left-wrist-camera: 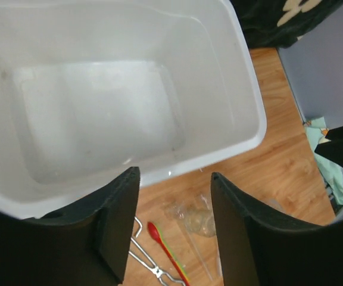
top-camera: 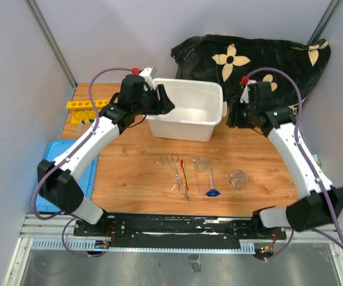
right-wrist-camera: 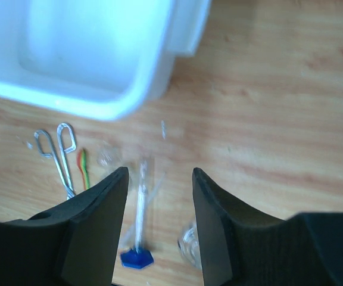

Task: Organize the chemistry lab equipment
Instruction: Move the storage box to the center of the board.

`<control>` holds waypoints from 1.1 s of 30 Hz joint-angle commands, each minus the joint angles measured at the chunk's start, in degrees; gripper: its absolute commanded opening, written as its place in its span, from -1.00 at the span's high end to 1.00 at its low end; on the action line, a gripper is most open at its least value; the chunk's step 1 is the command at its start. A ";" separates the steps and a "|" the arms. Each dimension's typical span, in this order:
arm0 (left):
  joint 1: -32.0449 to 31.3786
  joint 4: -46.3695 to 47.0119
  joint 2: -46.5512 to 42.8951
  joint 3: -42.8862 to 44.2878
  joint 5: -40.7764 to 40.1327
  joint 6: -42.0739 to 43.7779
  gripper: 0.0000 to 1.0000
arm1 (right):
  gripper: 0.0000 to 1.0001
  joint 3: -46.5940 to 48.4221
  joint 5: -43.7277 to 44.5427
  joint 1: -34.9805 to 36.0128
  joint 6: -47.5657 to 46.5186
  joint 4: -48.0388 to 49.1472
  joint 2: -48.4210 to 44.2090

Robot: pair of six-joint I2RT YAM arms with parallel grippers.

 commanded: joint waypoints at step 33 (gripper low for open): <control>16.10 -19.54 23.58 28.32 -3.09 -1.00 -0.35 | -0.05 39.48 -6.30 -4.86 0.64 -8.90 37.45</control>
